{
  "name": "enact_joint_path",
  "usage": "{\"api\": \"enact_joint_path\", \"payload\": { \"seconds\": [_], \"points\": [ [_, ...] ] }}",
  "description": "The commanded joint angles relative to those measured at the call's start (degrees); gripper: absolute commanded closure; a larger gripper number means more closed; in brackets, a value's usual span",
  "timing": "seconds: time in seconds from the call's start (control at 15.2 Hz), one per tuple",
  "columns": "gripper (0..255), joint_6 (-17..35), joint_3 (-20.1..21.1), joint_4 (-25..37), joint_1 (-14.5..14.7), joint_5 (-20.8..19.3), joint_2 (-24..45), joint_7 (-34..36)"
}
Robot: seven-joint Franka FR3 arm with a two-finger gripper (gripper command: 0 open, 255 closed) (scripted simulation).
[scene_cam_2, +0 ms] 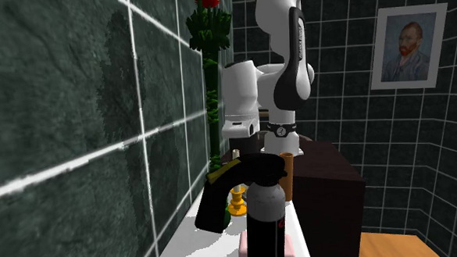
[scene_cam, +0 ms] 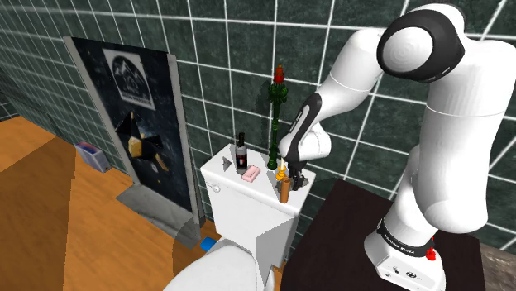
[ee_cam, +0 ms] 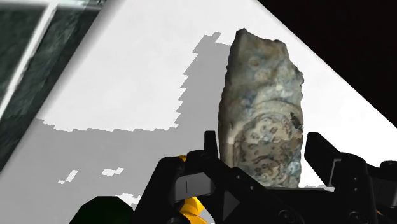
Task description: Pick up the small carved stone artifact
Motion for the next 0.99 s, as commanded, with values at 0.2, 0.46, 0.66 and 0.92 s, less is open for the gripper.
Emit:
{"api": "enact_joint_path", "payload": {
  "seconds": [0.2,0.46,0.66,0.92],
  "points": [
    [255,0.16,0.3,0.09,-0.2,0.47,0.28,-0.36],
    [255,0.18,0.3,0.05,-0.21,0.48,0.26,-0.38],
    [255,-1.07,-2.09,-0.63,1.37,-3.01,-1.9,2.24],
    [255,-3.67,-6.22,-1.68,3.91,-10.58,-6.31,7.98]
  ]
}}
